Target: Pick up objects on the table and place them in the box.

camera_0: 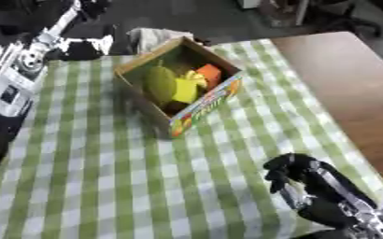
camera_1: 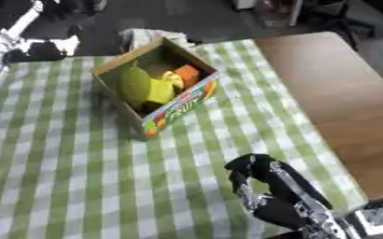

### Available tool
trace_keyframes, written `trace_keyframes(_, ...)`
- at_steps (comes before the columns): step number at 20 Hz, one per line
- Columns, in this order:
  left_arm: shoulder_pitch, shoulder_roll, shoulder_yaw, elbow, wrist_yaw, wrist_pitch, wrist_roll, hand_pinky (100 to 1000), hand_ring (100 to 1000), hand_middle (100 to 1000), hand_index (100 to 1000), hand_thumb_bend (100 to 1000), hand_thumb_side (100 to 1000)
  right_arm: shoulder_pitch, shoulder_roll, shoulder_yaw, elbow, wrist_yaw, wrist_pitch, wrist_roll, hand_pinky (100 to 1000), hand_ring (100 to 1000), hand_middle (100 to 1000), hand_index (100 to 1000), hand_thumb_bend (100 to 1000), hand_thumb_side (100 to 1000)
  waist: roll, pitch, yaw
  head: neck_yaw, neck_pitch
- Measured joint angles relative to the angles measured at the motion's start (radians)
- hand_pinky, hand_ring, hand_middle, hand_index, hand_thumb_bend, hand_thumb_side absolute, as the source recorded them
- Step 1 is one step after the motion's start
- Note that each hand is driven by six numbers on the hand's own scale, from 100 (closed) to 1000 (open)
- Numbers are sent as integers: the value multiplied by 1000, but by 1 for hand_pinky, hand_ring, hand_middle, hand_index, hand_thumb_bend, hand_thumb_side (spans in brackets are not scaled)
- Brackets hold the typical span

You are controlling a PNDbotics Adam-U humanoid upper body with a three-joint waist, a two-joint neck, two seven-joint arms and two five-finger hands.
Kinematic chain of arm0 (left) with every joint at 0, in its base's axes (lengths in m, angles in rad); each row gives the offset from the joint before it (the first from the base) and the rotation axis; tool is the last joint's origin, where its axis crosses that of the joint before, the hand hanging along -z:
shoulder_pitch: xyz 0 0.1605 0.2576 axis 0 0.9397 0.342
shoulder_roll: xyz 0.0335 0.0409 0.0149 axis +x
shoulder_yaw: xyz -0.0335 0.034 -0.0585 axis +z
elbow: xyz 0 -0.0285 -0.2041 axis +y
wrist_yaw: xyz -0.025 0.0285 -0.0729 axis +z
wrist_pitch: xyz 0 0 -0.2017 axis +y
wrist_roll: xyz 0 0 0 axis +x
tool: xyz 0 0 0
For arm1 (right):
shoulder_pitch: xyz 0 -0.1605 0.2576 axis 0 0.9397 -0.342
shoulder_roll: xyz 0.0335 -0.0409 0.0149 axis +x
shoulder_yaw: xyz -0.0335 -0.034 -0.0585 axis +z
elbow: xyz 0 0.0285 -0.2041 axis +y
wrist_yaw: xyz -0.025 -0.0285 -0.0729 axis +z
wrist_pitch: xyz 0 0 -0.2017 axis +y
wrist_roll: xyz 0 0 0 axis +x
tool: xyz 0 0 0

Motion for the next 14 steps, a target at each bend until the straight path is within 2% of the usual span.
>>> trace_keyframes(1, 2, 4, 1, -15, 16, 8, 2, 676, 681, 663, 813, 100, 259, 0, 0, 0, 1, 0, 0, 0, 690, 465, 517, 688, 100, 380, 0, 0, 0, 0, 0)
trace_keyframes(2, 4, 6, 3, -26, 28, 14, 3, 646, 646, 620, 786, 100, 435, 0, 0, 0, 1, 0, 0, 0, 689, 465, 517, 688, 100, 378, 0, 0, 0, 0, 0)
trace_keyframes(4, 18, 2, 14, -50, 47, 15, 10, 637, 638, 611, 780, 100, 480, -1, 0, -4, 1, 0, -1, -6, 688, 465, 517, 690, 100, 375, -1, 13, 23, 0, 0)
trace_keyframes(6, 68, -21, 51, -87, 72, -2, 29, 628, 627, 601, 772, 100, 517, -7, 0, -13, 1, 0, -2, -20, 688, 464, 516, 691, 100, 373, -6, 29, 70, -7, 0)
trace_keyframes(7, 95, -39, 74, -108, 87, -10, 42, 625, 625, 598, 770, 100, 532, -10, 0, -18, 1, 0, -3, -29, 687, 464, 516, 692, 100, 373, -10, 32, 78, -10, 0)
trace_keyframes(10, 172, -114, 131, -172, 134, -6, 72, 620, 619, 592, 765, 100, 595, -15, 0, -25, 0, 0, -2, -54, 687, 465, 516, 694, 100, 375, -8, 42, 92, -15, 0)
trace_keyframes(14, 280, -219, 160, -227, 200, 39, 74, 618, 615, 588, 764, 100, 663, -18, 0, -25, -1, 0, -1, -74, 687, 466, 517, 698, 100, 374, -10, 42, 95, -11, 0)
